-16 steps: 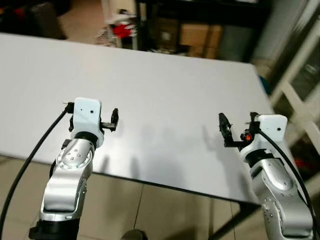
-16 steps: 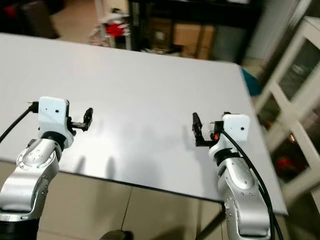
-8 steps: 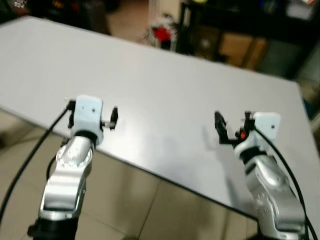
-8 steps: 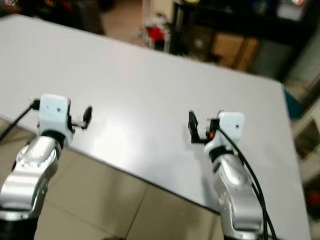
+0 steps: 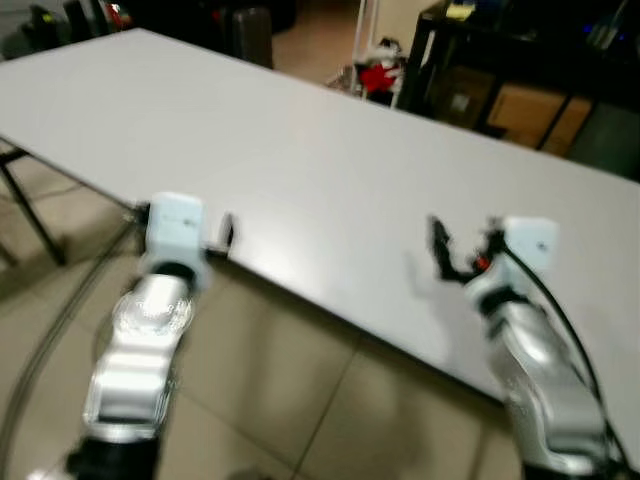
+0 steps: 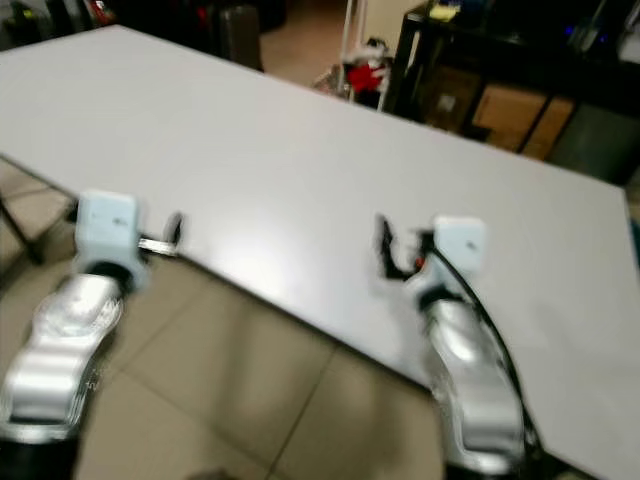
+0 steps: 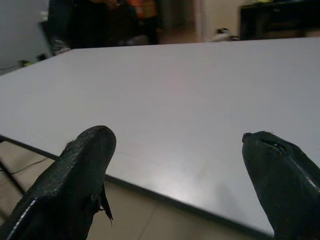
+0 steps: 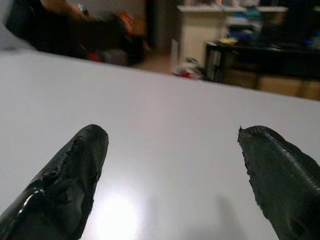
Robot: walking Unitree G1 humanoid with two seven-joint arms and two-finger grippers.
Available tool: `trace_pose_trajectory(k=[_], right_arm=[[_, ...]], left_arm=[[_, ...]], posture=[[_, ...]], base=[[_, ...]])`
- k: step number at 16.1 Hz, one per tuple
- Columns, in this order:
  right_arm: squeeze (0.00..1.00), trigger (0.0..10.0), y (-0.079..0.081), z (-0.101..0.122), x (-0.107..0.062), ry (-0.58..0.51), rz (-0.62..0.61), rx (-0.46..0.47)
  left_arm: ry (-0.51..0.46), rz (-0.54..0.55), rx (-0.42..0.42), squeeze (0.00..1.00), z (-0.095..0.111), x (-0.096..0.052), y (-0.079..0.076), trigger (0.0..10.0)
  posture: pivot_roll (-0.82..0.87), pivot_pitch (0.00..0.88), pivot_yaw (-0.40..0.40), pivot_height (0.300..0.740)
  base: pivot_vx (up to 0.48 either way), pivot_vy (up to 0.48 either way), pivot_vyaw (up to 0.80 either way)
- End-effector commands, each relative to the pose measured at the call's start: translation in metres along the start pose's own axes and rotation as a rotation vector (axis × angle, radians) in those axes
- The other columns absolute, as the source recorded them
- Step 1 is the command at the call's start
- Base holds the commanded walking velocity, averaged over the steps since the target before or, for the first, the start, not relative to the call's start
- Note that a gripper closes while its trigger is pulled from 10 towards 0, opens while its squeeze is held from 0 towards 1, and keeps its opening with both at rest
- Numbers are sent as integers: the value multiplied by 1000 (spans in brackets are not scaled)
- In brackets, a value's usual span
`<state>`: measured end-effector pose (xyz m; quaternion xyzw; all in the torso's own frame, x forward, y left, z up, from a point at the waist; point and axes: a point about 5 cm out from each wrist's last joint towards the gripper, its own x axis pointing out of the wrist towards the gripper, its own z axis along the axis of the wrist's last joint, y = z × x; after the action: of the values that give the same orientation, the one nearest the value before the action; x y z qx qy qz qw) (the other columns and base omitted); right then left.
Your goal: Setting the table
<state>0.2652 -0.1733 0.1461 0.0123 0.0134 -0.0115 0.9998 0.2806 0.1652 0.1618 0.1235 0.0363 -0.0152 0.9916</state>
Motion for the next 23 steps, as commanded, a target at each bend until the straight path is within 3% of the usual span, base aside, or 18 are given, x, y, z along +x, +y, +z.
trace_pose_trajectory(k=[1,6,12,17,20,23], right_arm=[[0,10000,1,2,2,-8,-19,-21],[0,10000,6,2,4,5,51,32],[0,10000,5,2,4,10,20,90],[0,10000,4,2,8,14,-5,102],[0,10000,9,3,8,-2,36,66],[0,10000,13,2,9,8,70,92]], left_arm=[[-12,16,12,0,3,1,5,10000],[-9,25,9,0,3,0,7,10000],[1,13,16,0,2,-1,6,10000],[1,19,26,0,3,-1,8,10000],[-4,19,32,0,5,-1,8,10000],[-10,24,33,0,7,1,8,10000]], posture=[[55,0,-77,740],[62,0,-81,740],[62,0,-62,740],[74,0,-66,740],[83,0,-71,740],[82,0,-71,740]], base=[[0,416,0],[0,406,0],[0,398,0],[0,384,0],[0,382,0],[0,380,0]])
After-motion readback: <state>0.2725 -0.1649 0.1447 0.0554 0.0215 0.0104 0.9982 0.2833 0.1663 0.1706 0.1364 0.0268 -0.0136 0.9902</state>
